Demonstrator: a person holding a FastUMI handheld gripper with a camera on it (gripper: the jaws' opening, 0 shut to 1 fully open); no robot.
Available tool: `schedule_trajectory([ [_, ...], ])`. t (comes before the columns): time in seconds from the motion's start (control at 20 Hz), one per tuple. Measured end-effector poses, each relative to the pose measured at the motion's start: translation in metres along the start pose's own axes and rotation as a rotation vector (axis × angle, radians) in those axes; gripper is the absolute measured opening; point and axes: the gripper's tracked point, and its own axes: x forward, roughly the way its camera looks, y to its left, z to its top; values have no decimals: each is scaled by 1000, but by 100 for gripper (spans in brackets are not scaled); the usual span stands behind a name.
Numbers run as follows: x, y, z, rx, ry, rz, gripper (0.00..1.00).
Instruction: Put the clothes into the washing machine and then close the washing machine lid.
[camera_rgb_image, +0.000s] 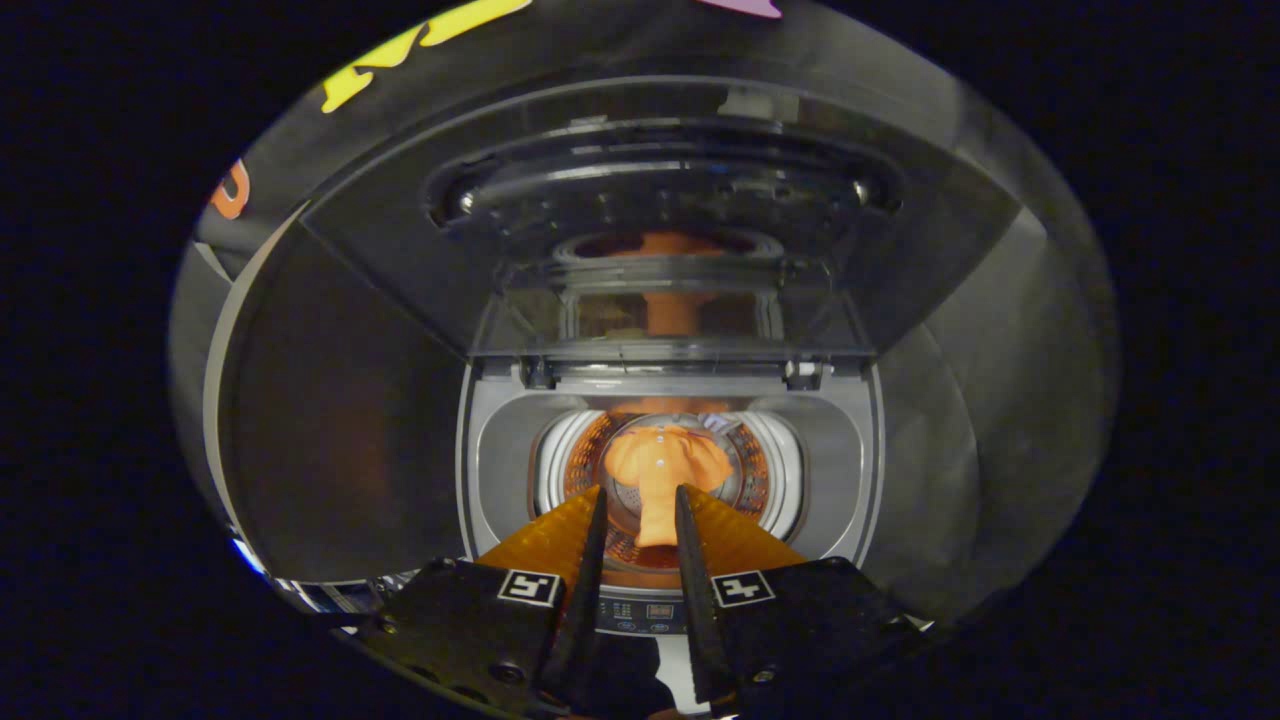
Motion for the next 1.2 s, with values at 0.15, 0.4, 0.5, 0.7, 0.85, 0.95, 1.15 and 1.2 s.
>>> schedule_trajectory([
  [0.15,-20,8,15,-28,-43,0,44],
  [0.4,-75,35,47,-109,-155,89,45],
  [0.5,-97,35,71,-150,-245,52,44],
  [0.7,-132,38,117,-172,-351,5,44],
  [0.85,-136,45,145,-148,-394,12,44],
  [0.95,-136,43,159,-149,-394,-12,44],
  [1.15,-122,48,185,-129,-385,-28,45],
  [1.2,-113,45,187,-111,-366,-38,47],
])
